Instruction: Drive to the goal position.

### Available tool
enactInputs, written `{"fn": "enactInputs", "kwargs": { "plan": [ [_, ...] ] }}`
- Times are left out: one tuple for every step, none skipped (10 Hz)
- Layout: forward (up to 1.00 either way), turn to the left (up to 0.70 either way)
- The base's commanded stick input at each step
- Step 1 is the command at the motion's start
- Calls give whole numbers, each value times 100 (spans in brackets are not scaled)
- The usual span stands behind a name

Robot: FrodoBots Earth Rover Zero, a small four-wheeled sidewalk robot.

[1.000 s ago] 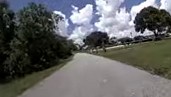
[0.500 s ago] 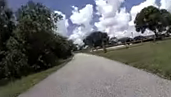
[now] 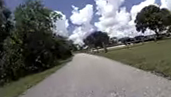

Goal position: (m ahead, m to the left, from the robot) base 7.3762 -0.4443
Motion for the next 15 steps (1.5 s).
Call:
{"fn": "enactInputs", "kwargs": {
  "plan": [
    [50, 0],
    [50, 0],
    [50, 0],
    [50, 0],
    [50, 0],
    [50, 0],
    [50, 11],
    [50, 25],
    [50, 25],
    [50, 25],
    [50, 19],
    [50, 6],
    [50, 0],
    [50, 0],
    [50, 0]
  ]
}}
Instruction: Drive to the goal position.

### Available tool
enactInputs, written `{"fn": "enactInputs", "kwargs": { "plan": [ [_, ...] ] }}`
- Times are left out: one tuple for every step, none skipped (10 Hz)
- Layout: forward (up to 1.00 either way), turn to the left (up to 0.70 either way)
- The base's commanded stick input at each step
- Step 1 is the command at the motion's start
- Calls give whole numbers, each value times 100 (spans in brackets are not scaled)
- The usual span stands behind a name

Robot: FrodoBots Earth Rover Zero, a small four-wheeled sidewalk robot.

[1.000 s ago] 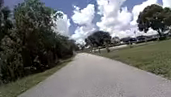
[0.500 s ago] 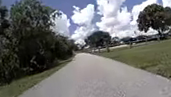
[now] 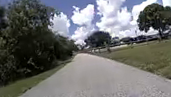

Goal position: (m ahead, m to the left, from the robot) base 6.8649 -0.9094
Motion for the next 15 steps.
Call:
{"fn": "enactInputs", "kwargs": {
  "plan": [
    [50, 0],
    [50, 0],
    [50, 0],
    [50, 0],
    [50, 0],
    [50, 0],
    [50, 0],
    [50, 0],
    [50, 0],
    [50, 0],
    [50, 0],
    [50, 0],
    [50, 1],
    [50, 15],
    [50, 25]
  ]
}}
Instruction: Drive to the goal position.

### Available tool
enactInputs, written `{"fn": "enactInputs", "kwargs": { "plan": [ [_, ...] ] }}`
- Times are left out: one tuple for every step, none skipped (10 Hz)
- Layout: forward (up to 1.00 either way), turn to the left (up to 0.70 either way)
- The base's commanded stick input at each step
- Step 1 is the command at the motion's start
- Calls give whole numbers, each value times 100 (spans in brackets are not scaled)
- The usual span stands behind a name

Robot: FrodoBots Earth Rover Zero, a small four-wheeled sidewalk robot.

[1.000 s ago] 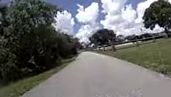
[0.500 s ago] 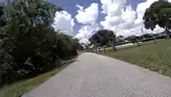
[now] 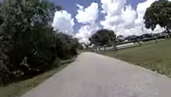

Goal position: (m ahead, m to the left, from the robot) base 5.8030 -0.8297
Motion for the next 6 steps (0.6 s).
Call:
{"fn": "enactInputs", "kwargs": {
  "plan": [
    [50, 24],
    [50, 6],
    [50, 0],
    [50, 0],
    [50, 0],
    [50, 0]
  ]
}}
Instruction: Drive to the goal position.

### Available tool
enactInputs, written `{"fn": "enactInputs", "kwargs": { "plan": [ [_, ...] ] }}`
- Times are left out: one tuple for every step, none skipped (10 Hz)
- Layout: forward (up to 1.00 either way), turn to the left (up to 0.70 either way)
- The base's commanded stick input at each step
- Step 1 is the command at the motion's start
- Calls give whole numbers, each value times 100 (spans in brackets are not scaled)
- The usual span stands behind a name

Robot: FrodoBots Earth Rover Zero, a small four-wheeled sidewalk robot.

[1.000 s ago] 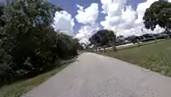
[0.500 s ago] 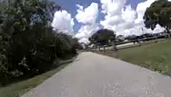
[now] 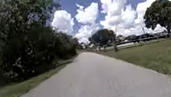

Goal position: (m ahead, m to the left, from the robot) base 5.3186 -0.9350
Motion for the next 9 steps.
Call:
{"fn": "enactInputs", "kwargs": {
  "plan": [
    [50, 0],
    [50, 0],
    [50, 0],
    [50, 0],
    [50, 0],
    [50, 0],
    [50, 0],
    [50, 0],
    [50, 0]
  ]
}}
